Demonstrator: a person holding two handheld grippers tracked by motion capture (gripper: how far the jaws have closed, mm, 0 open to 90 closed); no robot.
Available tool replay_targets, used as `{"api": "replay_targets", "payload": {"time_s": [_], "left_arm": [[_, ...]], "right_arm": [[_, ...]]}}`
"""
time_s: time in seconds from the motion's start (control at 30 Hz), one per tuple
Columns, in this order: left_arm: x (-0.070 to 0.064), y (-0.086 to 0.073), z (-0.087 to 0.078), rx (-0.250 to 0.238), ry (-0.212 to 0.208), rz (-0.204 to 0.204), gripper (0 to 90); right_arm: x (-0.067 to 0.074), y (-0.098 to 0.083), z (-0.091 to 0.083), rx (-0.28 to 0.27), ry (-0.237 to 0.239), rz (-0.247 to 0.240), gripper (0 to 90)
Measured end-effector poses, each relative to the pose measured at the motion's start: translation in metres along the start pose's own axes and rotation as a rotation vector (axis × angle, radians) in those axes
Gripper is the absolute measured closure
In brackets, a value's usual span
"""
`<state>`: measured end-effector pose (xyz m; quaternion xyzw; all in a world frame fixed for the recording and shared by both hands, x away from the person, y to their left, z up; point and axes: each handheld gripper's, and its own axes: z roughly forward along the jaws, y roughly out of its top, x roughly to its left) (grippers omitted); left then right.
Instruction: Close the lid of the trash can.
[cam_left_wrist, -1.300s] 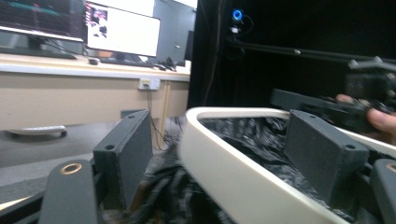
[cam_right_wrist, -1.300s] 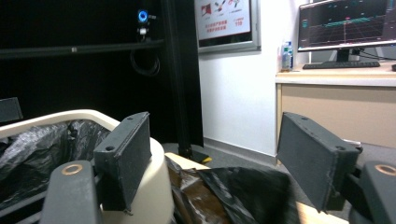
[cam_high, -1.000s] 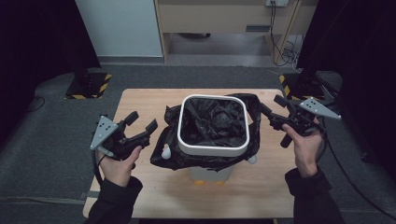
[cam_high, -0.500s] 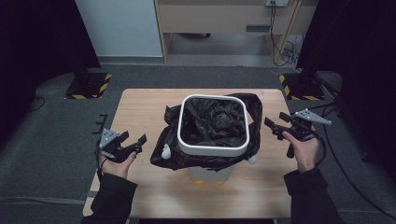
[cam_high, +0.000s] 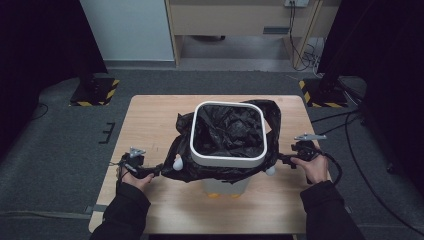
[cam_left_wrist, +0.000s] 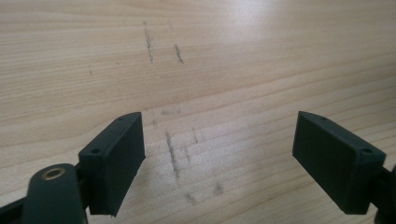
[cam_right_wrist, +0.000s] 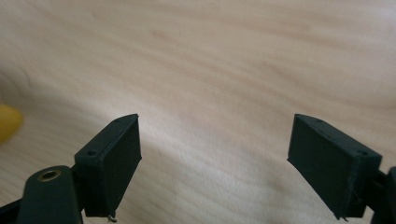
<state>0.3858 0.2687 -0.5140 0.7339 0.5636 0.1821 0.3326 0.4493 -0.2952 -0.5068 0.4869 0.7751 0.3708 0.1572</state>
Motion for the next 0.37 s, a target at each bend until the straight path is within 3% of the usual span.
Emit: {"api": "replay_targets", "payload": {"time_s": [0.2,0.37], "left_arm": [[-0.002,-0.003,0.009,0.064,0.001,0.026,14.0],[-0.002,-0.004,0.012,0.071,0.002,0.043,11.3]], "right_arm": [[-0.004,-0.007,0.006,0.072,-0.008,-0.006,13.6],[-0.007,-0.013,0.011,0.125,-0.028,-0.026,13.1]]}}
